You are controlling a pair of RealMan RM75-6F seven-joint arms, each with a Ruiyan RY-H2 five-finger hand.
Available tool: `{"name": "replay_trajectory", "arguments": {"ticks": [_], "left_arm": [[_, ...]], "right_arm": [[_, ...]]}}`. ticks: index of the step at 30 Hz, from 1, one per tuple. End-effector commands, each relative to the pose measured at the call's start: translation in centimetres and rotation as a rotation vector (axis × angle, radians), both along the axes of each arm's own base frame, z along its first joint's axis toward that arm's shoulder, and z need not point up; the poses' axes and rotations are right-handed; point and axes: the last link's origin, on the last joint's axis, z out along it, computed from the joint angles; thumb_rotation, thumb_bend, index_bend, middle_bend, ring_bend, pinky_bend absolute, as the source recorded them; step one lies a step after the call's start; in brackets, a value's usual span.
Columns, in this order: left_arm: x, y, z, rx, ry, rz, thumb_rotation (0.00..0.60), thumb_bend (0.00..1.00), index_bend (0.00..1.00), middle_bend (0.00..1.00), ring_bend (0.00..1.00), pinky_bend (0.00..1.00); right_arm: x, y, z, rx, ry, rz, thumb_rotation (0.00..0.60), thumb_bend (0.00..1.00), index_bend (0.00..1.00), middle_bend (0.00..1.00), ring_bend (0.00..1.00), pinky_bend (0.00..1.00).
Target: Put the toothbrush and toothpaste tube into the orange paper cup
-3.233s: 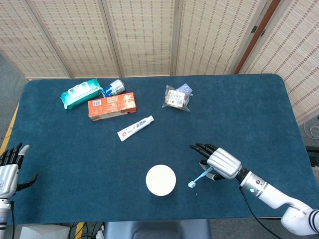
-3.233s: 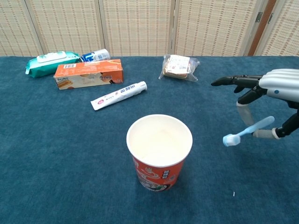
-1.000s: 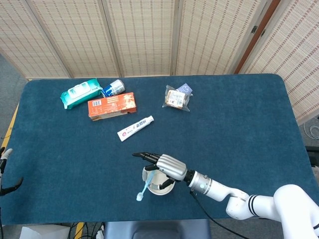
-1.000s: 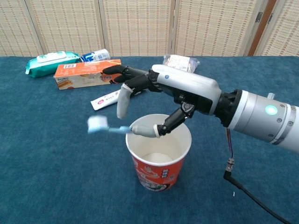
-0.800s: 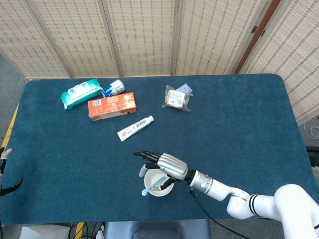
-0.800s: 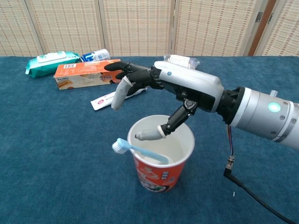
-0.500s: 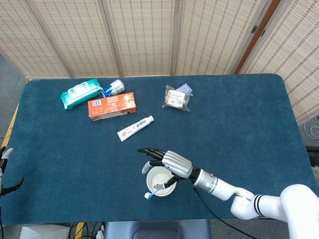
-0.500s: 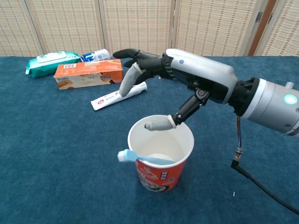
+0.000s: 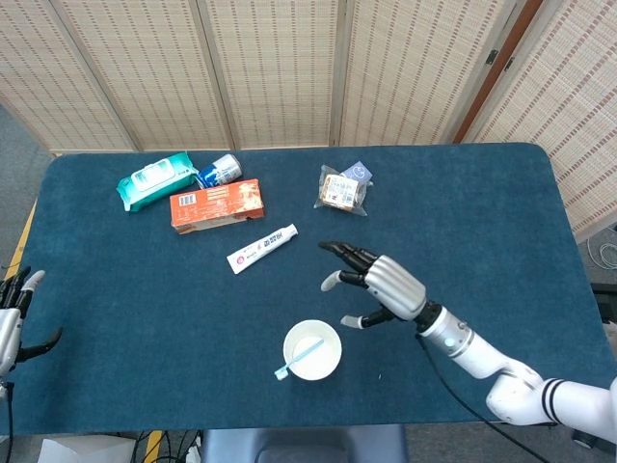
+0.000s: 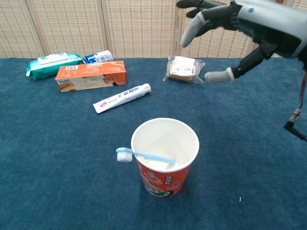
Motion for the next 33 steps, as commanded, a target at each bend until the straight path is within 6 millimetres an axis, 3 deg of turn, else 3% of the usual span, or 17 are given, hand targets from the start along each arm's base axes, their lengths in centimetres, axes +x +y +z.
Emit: {"name": "replay_trajectory", "arguments": {"ticks": [1, 4, 12, 17, 33], "left_arm": [[0.9, 0.9, 0.1, -0.01, -0.011, -0.027, 0.6, 0.27, 0.13, 0.0, 0.0, 0.0], [2.0, 2.0, 0.0, -0.027, -0.02, -0.056, 0.6, 0.27, 0.15, 0.0, 0.0, 0.0], [4.7, 5.2, -1.3, -0.112, -0.059, -0.114, 0.6, 0.09, 0.18, 0.0, 0.0, 0.0], [5.8, 7.2, -2.7, -0.162, -0.097, -0.133, 0.6, 0.07, 0.2, 0.0, 0.0, 0.0], [10.1, 12.8, -6.7, -0.305, -0.184, -0.187, 0.6, 0.06, 0.33, 0.0, 0.0, 0.0]], "right_arm": [[-1.8, -0.2, 2.9, -0.103, 0.069, -0.064, 0.6, 0.09, 0.39, 0.01, 0.0, 0.2], [-3.2, -0.3, 4.8, -0.166, 0.136, -0.111, 0.6, 0.09, 0.39, 0.01, 0.0, 0.2], [-7.3, 0.3, 8.9, -0.292, 0.261, -0.253, 0.6, 0.09, 0.38, 0.01, 0.0, 0.2], [-9.2, 0.9, 10.9, -0.357, 0.294, -0.324, 0.6, 0.09, 0.38, 0.01, 0.0, 0.2], [-11.6, 2.2, 15.0, -0.482, 0.312, -0.435, 0.6, 0.09, 0.38, 0.01, 0.0, 0.2]]}}
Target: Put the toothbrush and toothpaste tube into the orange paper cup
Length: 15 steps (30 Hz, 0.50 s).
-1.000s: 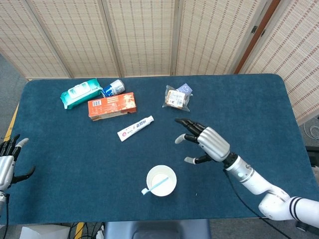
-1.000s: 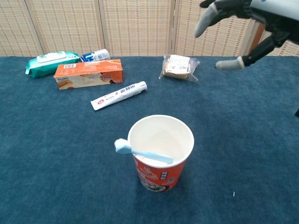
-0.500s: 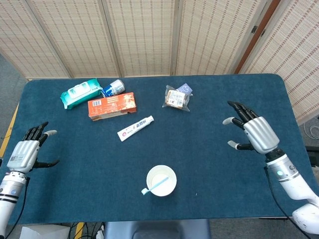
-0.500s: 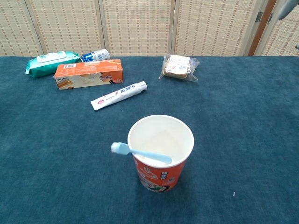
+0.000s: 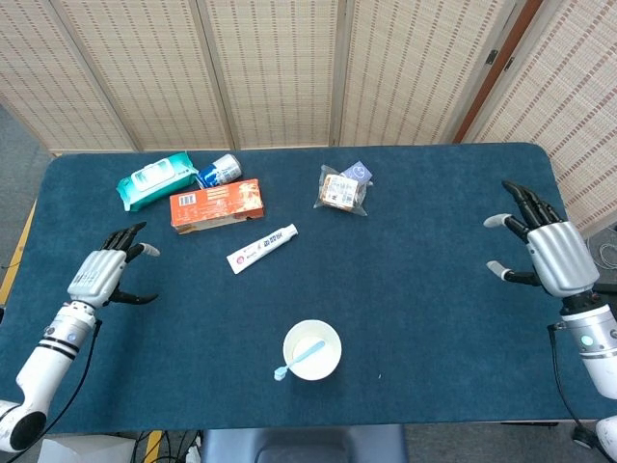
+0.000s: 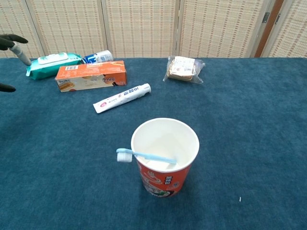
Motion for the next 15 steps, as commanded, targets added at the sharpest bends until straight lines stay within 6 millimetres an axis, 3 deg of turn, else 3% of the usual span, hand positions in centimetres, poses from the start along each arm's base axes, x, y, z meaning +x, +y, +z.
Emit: {"name": "replay_trajectory", "arguments": {"ticks": [1, 15], "left_arm": [[0.9, 1.4, -1.0, -0.032, -0.01, -0.005, 0.6, 0.06, 0.33, 0.0, 0.0, 0.0], [3.8, 7.1, -4.5, -0.075, -0.026, -0.019, 0.6, 0.06, 0.37, 0.0, 0.0, 0.0]], "right_arm": [[-0.2, 0.1, 0.3, -0.012, 0.0, -0.011, 0.6, 0.09, 0.38, 0.01, 0.0, 0.2], [-2.1, -0.6, 0.4, -0.02, -0.035, -0.074, 0.6, 0.09, 0.38, 0.01, 0.0, 0.2]]}}
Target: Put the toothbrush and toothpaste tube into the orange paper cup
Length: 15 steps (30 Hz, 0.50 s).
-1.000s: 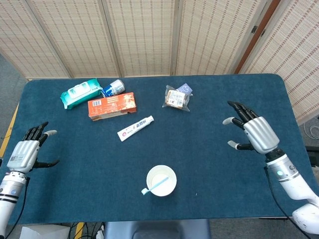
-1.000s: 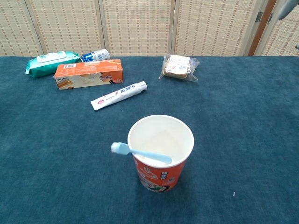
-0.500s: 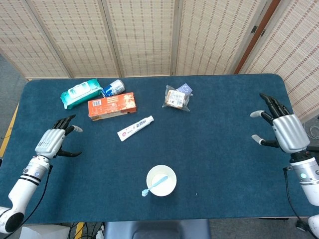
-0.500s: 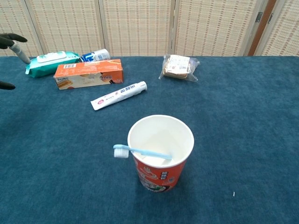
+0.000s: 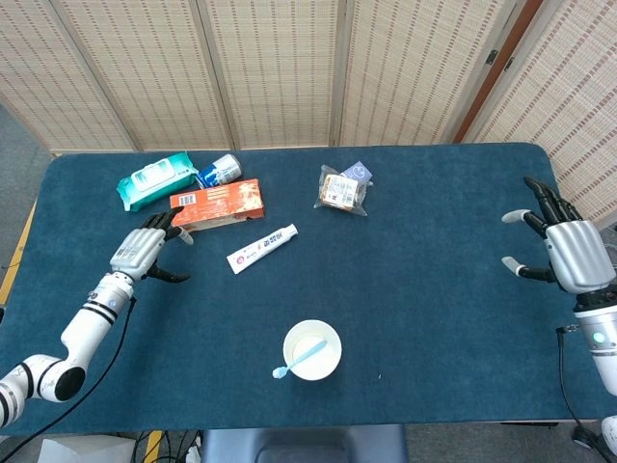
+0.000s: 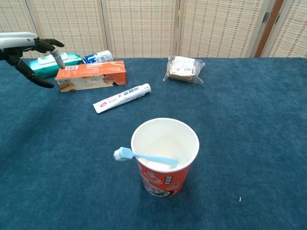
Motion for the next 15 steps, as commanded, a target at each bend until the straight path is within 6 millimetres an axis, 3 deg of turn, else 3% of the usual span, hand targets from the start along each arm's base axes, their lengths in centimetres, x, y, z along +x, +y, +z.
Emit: {"name": "replay_trajectory", "arguments": {"ticks": [1, 15], "left_arm": [[1.0, 1.3, -0.9, -0.012, -0.013, 0.003, 0.6, 0.06, 0.37, 0.0, 0.0, 0.0], [4.3, 3.9, -4.4, -0.064, -0.049, -0.005, 0.6, 0.06, 0.4, 0.0, 0.0, 0.0]], "right_arm": [[-0.3, -0.2, -0.1, 0.0, -0.012, -0.007, 0.6, 0.09, 0.38, 0.01, 0.0, 0.2], [-2.1, -0.3, 0.4, -0.016, -0.044, -0.041, 0.6, 0.09, 0.38, 0.01, 0.0, 0.2]]}}
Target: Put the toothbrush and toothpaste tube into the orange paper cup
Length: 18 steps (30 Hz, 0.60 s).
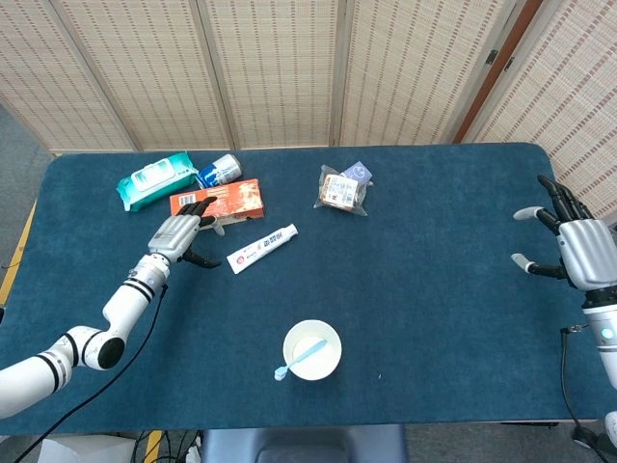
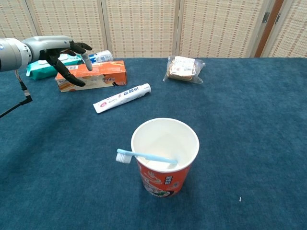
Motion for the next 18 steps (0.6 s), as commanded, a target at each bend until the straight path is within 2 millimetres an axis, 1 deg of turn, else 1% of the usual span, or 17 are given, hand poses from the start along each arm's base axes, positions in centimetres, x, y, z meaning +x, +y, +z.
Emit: {"name": "replay_trajectory", "arguments": {"ticks": [1, 9, 18], "left_arm": [[0.5, 0.2, -0.5, -0.007, -0.01, -0.002, 0.6, 0.06, 0.4, 0.0, 0.0, 0.0], [1.5, 0.9, -2.8, -0.004, -0.016, 0.004, 0.6, 0.05, 0.4, 0.0, 0.0, 0.0], [1.5, 1.7, -5.2, 0.016, -0.008, 0.042, 0.6, 0.02, 0.42, 0.0, 0.0, 0.0]], "right_arm": [[-0.2, 0.1, 0.0, -0.001, -0.004, -0.004, 0.6, 0.09, 0.38, 0.01, 0.0, 0.2], [-0.8, 0.2, 0.0, -0.002, -0.017, -0.01, 0.6, 0.09, 0.38, 0.01, 0.0, 0.2], [-1.3, 0.4, 0.1, -0.002, -0.022, -0.023, 0.6, 0.09, 0.38, 0.01, 0.0, 0.2]]}}
